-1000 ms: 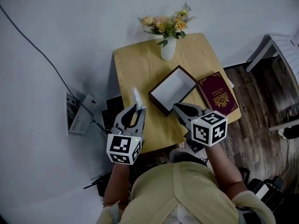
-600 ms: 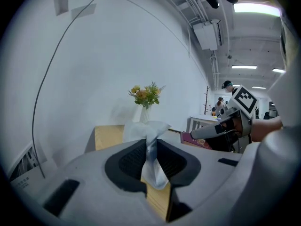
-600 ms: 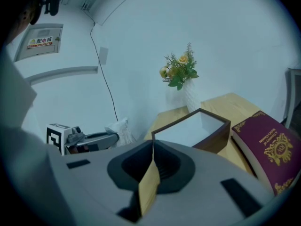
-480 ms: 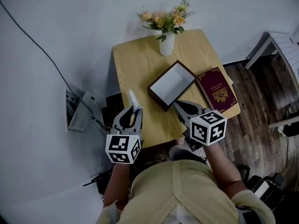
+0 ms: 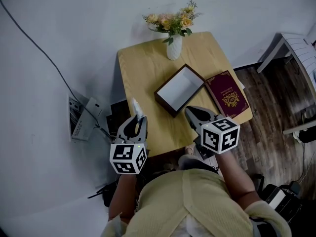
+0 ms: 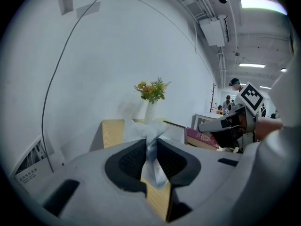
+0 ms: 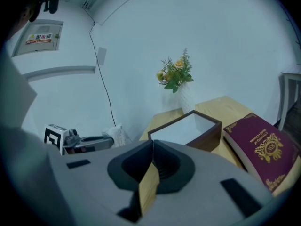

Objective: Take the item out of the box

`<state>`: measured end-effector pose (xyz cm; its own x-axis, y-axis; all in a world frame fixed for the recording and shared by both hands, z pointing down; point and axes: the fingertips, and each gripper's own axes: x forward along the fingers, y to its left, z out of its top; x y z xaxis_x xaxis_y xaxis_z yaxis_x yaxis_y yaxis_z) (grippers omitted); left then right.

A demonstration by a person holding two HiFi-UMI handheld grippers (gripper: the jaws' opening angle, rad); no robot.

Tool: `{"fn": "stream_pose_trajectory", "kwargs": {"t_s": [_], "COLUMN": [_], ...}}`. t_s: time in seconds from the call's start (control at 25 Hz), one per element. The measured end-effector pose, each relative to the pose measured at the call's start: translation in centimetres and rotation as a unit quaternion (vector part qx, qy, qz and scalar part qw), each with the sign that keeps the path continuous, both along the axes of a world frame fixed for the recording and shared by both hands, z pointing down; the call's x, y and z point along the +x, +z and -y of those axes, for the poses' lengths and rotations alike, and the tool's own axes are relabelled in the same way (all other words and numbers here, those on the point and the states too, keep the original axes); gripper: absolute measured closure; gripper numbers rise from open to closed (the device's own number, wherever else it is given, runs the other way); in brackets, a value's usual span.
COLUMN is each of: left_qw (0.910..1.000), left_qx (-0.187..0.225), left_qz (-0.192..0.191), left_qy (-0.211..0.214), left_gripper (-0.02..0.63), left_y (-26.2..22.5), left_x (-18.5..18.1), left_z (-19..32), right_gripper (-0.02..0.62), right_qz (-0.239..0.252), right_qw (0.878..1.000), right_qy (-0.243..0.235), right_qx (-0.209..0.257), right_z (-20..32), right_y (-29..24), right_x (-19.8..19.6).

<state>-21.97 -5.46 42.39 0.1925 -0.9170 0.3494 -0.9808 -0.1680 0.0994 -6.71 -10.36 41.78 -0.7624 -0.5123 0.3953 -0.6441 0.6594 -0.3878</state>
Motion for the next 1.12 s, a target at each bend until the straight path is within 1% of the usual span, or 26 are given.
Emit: {"fn": "stream_pose_trajectory", "kwargs": {"t_s": [0.24, 0.44, 0.64, 0.84, 1.12], "left_qw": [1.0000, 1.0000, 1.0000, 0.9997, 0.9997], "left_qx": [-0.003, -0.003, -0.003, -0.004, -0.004], "left_qz": [0.002, 0.007, 0.008, 0.022, 0.021], "left_qy": [0.001, 0.001, 0.003, 0.008, 0.012], "left_gripper": [0.520, 0.520, 0.520, 0.520, 0.520], "left_y": [0.1, 0.1, 0.1, 0.2, 0.1], "left_x": [0.0, -0.1, 0.1, 0.3, 0.5], "left_z": [0.0, -0.1, 0.0, 0.1, 0.4], "right_gripper": [0.566, 0.566, 0.566, 0.566, 0.566], "right_qz": [0.012, 0.006, 0.009, 0.014, 0.016], "right_qw": [1.000, 1.000, 1.000, 0.999, 0.999], "right_qy": [0.018, 0.022, 0.026, 0.028, 0.028], "right_qx": [0.004, 0.015, 0.014, 0.020, 0.022], "right_z": [0.2, 0.3, 0.4, 0.5, 0.9], "right_y": [-0.4, -0.6, -0.6, -1.2, -1.4], "right_x": [0.5, 0.7, 0.9, 1.0, 0.9]}}
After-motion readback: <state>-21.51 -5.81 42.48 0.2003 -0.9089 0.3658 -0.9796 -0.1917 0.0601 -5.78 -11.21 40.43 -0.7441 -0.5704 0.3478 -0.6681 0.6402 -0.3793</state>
